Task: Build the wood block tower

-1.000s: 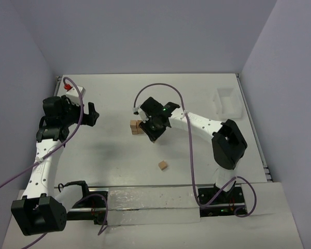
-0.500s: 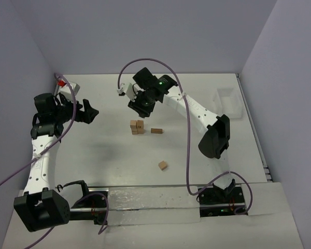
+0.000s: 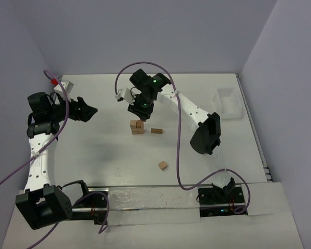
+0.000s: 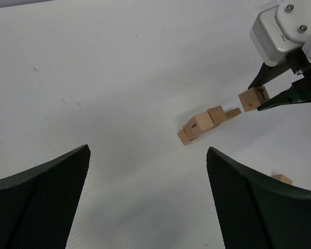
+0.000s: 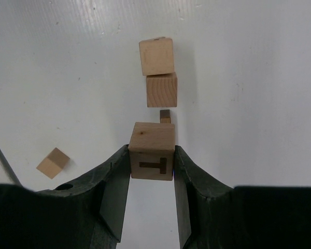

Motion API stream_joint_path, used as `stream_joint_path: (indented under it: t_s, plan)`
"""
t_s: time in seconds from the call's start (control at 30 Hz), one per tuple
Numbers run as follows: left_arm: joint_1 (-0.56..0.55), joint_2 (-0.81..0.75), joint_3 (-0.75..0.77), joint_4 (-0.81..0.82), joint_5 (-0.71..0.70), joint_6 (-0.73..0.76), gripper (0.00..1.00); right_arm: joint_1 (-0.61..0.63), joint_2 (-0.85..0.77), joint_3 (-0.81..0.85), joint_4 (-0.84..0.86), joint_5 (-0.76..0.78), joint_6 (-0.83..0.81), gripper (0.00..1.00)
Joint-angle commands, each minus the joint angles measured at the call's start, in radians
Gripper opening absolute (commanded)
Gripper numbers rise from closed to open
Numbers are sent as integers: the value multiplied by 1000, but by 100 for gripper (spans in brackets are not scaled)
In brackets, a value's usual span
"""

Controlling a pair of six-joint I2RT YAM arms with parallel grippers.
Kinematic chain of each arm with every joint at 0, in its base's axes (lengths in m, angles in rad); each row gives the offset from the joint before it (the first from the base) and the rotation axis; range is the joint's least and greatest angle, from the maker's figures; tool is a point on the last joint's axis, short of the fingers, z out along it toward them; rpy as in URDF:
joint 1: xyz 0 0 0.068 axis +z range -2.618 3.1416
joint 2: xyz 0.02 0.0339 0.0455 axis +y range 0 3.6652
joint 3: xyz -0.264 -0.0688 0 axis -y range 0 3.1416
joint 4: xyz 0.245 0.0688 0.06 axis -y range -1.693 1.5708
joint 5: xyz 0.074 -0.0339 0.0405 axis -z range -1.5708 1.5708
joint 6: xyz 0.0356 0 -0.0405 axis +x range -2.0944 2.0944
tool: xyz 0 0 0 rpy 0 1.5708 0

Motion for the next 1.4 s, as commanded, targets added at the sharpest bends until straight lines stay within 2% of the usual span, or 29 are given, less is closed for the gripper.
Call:
stream_joint_path:
  t_s: [0.0,0.93,1.37]
  plan:
    - [19,-3,25,50,52,-15,99,1,33,56,-35,-18,-20,0]
    - [39,6,14,69,86,-25,99,39,144,160,-35,35,-38,0]
    - [44,6,12,68,91,-22,99,55,178,179,-39,66,-44,5]
